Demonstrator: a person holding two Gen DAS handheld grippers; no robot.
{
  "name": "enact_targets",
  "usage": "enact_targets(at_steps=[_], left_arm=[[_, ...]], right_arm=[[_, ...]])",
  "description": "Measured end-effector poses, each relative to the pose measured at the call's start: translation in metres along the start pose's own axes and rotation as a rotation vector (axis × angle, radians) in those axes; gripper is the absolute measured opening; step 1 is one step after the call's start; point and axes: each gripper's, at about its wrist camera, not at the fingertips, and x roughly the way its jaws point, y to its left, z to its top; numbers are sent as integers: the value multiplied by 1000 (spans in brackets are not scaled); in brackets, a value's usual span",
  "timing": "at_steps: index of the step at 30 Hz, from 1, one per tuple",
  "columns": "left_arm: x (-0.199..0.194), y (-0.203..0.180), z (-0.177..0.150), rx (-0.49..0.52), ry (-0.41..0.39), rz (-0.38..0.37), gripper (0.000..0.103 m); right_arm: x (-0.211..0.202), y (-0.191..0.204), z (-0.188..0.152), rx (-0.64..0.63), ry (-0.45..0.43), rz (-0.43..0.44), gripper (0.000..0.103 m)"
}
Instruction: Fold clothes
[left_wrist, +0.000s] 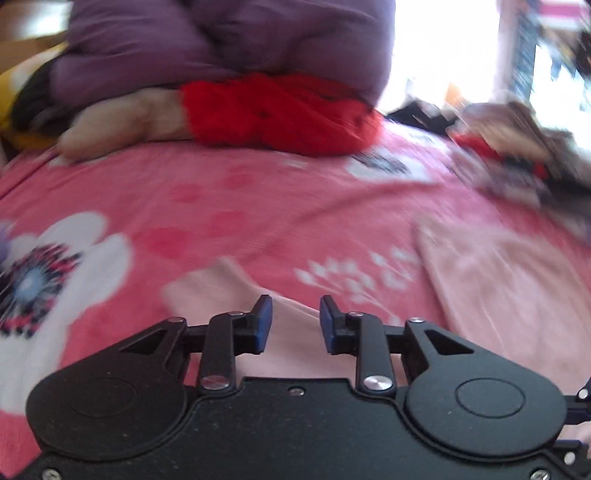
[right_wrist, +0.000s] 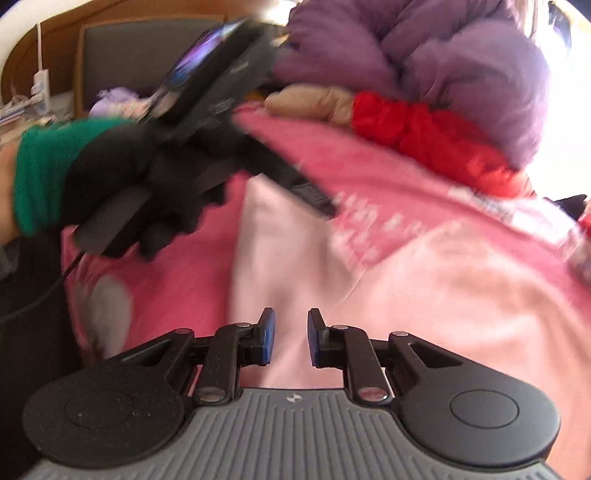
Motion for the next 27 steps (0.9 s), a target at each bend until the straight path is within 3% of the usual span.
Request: enact_targets(at_steps=[4,6,10,12,13,17,21,22,24,25,27], left_arm=[[-5,45,-1,-219,-10,34,41],[-2,57,-6,-311,5,-2,42],[3,65,-12,-440,5,-91,42],[9,64,-14,-473,14,-128,27],[9,66,-15,-496,16,-139,5],[-15,88,-24,-656,-51,-175,6],[-8,94,-31,-641,21,-164,6],[-8,94,-29,-632,14,-151,10],[-18,96,-24,-613,-42,-105,19],[-26,97,-22,-603,-80,-78,30],[-40,98,-17,-580,-150,-40,33]], right_arm=[[25,-20,9,45,-6,-30,19],[40,-33,7,118,0,-16,19],[47,-77,-8,440,-36,29,22],[47,-75,-14,440,-35,23,26],[47,-73,-16,438,-36,20,26],[50,-76,-22,481,-43,29,26],[49,-81,-24,515,-42,45,26],[50,-81,-24,516,-38,43,26],[51,-79,-22,507,-27,34,26],[51,-77,-19,491,-16,25,27],[44,-70,-10,430,9,-3,27]])
